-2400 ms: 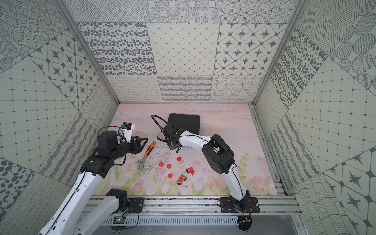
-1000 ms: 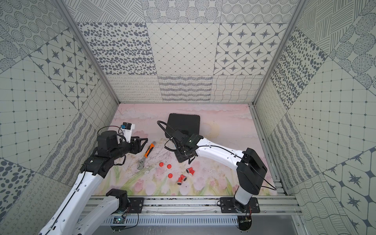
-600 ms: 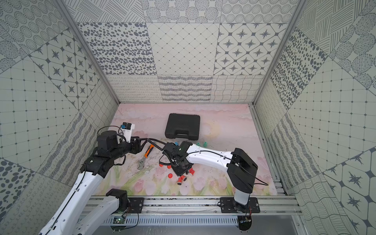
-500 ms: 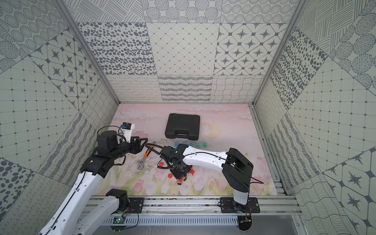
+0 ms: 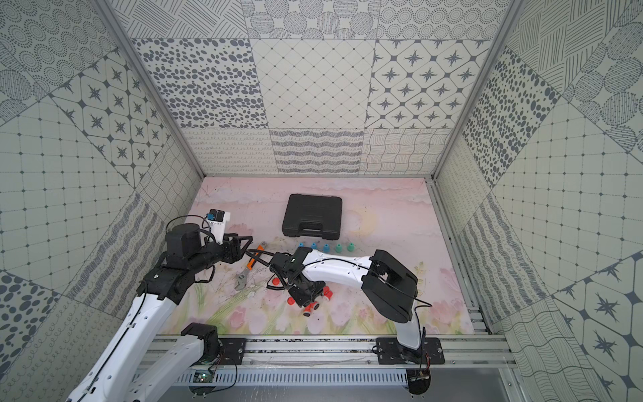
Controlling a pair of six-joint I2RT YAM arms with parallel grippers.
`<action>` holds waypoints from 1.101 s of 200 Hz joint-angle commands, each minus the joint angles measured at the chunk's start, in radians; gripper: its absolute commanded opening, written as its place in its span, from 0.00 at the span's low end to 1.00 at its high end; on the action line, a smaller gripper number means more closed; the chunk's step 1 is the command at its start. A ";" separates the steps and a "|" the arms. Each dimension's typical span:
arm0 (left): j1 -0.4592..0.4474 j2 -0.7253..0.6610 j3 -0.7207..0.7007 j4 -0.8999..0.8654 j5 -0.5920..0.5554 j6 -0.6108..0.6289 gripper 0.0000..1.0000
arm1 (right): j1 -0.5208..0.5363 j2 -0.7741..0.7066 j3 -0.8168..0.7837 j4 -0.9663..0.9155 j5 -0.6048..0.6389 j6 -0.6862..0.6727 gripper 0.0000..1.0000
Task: Close the stamp cap
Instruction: Pick up the stamp from the center of the board.
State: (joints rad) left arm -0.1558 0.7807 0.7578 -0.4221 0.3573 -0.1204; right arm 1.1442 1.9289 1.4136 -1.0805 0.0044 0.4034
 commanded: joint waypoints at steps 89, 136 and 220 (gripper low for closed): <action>0.008 0.000 0.000 0.019 0.014 0.004 0.62 | -0.001 0.068 0.024 0.005 0.011 -0.008 0.31; 0.008 0.001 0.000 0.018 0.011 0.004 0.62 | -0.008 0.077 0.018 0.013 0.015 0.012 0.30; 0.008 0.001 0.000 0.016 0.011 0.005 0.62 | -0.015 0.090 -0.010 0.048 -0.001 0.044 0.27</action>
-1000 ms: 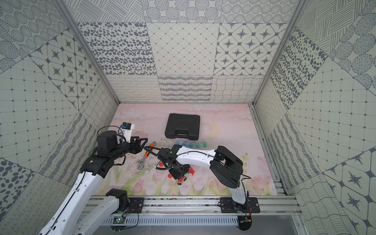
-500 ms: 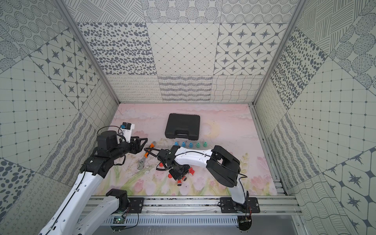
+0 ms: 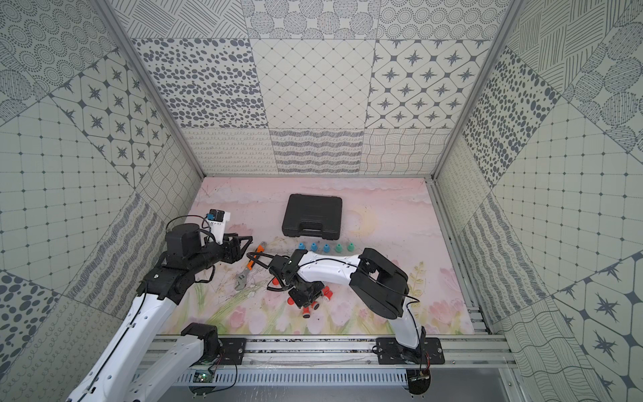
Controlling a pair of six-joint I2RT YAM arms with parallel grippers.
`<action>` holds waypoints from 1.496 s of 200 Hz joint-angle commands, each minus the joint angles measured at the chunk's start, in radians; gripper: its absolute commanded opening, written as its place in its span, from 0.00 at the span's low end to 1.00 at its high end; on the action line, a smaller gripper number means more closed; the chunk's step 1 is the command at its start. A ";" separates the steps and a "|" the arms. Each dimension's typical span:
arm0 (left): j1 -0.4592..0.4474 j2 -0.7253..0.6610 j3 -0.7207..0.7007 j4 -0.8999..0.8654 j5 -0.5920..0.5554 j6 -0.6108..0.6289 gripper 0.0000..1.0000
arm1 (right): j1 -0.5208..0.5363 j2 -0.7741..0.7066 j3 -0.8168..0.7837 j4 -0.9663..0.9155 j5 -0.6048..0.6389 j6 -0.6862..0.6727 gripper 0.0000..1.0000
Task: Close the stamp cap
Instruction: Pick up the stamp from the center of the board.
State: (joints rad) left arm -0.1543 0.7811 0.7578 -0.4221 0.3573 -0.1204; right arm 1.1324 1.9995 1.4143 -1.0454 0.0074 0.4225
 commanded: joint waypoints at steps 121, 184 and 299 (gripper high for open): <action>0.006 0.000 0.000 0.014 0.010 0.005 0.62 | -0.003 0.022 -0.014 -0.015 -0.009 0.041 0.27; 0.005 0.000 -0.002 0.016 0.011 0.003 0.62 | -0.005 -0.001 -0.015 -0.017 0.012 0.069 0.17; -0.022 0.033 -0.028 0.203 0.162 -0.116 0.61 | -0.243 -0.478 -0.187 0.427 -0.173 0.356 0.11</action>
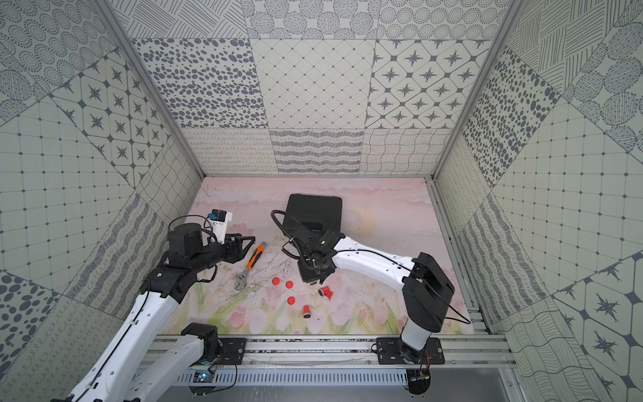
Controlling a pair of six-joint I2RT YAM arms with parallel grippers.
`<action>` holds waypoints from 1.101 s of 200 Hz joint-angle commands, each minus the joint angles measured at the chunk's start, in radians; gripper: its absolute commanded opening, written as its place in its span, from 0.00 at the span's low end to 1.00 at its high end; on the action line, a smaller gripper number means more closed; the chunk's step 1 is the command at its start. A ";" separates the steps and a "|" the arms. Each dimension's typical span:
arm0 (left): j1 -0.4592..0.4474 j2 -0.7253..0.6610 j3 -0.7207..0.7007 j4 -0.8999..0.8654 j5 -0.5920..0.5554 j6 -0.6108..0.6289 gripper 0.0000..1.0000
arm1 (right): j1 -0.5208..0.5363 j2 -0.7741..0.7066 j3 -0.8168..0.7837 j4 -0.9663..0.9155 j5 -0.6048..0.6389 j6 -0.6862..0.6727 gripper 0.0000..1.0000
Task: Close the stamp cap
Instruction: Pick up the stamp from the center of the board.
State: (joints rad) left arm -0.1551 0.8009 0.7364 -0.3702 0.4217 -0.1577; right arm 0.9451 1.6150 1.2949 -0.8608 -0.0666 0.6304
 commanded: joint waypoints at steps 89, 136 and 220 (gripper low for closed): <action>-0.338 0.107 0.032 0.346 -0.070 -0.101 0.61 | -0.146 -0.213 -0.265 0.945 -0.085 0.706 0.07; -0.401 0.190 0.052 0.449 -0.064 -0.117 0.61 | -0.139 -0.227 -0.276 1.014 0.010 0.854 0.05; -0.456 0.320 0.079 0.616 -0.121 -0.193 0.59 | -0.108 -0.238 -0.291 1.064 0.038 0.919 0.04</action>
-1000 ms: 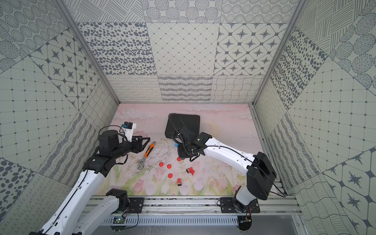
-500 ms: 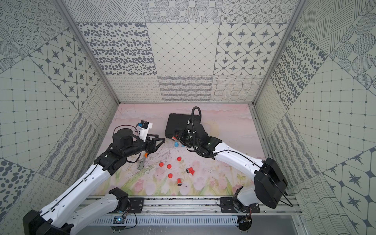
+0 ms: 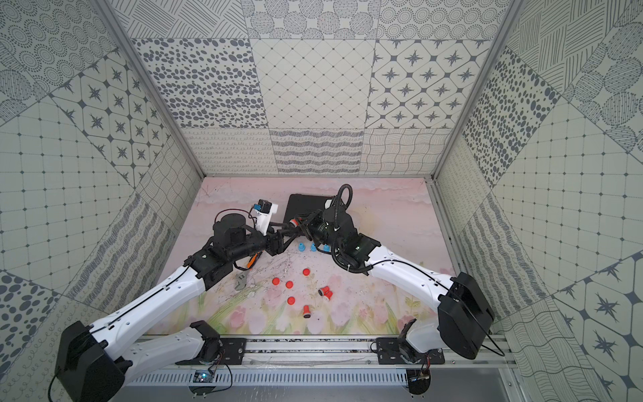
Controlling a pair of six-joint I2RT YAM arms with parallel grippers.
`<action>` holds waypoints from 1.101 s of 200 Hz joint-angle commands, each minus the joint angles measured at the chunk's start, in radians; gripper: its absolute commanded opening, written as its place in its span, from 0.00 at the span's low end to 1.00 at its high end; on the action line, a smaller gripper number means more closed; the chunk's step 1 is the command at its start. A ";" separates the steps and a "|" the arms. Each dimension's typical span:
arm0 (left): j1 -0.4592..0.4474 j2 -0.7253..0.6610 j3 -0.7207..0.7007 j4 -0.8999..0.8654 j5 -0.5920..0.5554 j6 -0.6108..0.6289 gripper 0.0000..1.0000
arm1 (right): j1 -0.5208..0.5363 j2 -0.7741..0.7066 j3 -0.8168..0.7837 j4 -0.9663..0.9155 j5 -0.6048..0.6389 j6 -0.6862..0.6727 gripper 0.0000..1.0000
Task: Close the stamp cap
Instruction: Pick up the stamp from the center of the board.
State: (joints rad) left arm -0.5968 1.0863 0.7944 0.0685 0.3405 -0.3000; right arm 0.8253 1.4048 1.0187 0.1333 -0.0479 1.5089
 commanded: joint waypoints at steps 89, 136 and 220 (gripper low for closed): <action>-0.020 0.057 0.030 0.185 -0.085 -0.050 0.40 | 0.017 -0.041 -0.041 0.106 0.020 0.067 0.03; -0.020 0.056 0.026 0.179 -0.094 -0.047 0.26 | 0.018 -0.047 -0.045 0.110 0.020 0.067 0.02; -0.020 -0.002 0.032 0.135 -0.038 0.057 0.10 | -0.009 -0.086 -0.060 0.159 -0.059 -0.087 0.32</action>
State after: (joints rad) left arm -0.6151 1.1217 0.8093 0.1734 0.2749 -0.3344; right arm 0.8288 1.3865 0.9783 0.2222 -0.0349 1.5131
